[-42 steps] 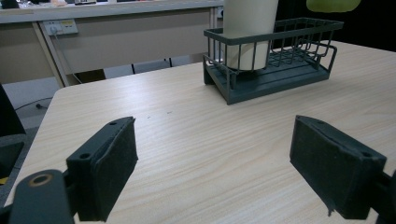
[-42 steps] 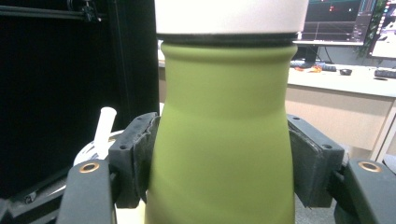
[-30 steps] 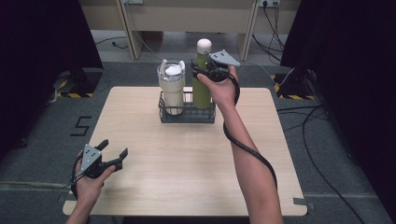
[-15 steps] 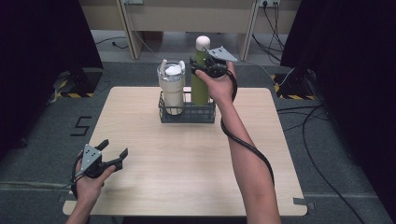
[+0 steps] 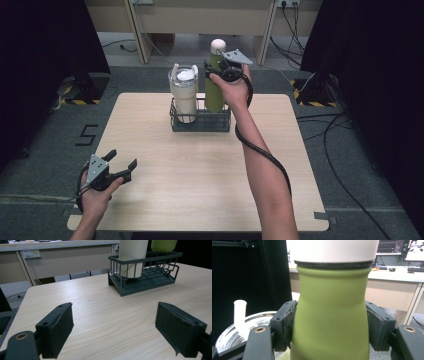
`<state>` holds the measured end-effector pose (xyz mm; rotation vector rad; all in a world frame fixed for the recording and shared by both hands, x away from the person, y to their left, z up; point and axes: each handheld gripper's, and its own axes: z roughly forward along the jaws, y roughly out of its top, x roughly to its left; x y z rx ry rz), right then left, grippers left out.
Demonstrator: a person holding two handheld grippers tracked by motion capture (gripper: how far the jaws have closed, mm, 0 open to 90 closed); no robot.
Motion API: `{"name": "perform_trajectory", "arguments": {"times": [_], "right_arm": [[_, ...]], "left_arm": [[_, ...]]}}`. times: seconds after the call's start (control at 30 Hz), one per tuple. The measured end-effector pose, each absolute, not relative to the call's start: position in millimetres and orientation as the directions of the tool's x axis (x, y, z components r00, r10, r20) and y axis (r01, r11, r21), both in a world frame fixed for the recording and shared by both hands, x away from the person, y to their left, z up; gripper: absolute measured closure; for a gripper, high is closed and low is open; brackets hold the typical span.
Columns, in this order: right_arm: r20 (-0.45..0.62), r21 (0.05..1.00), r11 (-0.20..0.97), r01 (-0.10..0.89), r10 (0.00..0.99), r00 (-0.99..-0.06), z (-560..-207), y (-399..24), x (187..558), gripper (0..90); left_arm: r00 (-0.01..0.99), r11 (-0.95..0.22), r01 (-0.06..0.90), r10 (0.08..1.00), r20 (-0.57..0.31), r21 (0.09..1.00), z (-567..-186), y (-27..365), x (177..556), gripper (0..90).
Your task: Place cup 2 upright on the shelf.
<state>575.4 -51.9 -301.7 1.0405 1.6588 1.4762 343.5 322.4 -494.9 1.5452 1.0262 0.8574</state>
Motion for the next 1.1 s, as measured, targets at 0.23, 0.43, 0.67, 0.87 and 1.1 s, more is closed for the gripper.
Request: {"name": "perform_trajectory", "arguments": {"times": [0.23,0.43,0.67,0.87,1.1], "right_arm": [[0.040,0.990,0.024,0.140,0.897,-0.440,-306,-52,581,33.5],[0.033,0.989,0.033,0.145,0.900,-0.436,-308,-50,585,33.5],[0.030,0.988,0.039,0.152,0.903,-0.429,-312,-50,588,33.5],[0.033,0.986,0.041,0.162,0.904,-0.425,-315,-50,590,33.6],[0.035,0.984,0.042,0.171,0.907,-0.420,-319,-50,593,33.7]], "left_arm": [[0.376,-0.088,0.178,0.927,0.015,0.980,-495,323,343,14.1],[0.376,-0.088,0.180,0.927,0.014,0.980,-495,323,343,14.1],[0.372,-0.085,0.184,0.928,0.011,0.979,-495,324,343,14.0],[0.373,-0.084,0.183,0.928,0.010,0.979,-495,323,343,14.0],[0.374,-0.085,0.184,0.927,0.010,0.979,-495,323,343,14.0]]}}
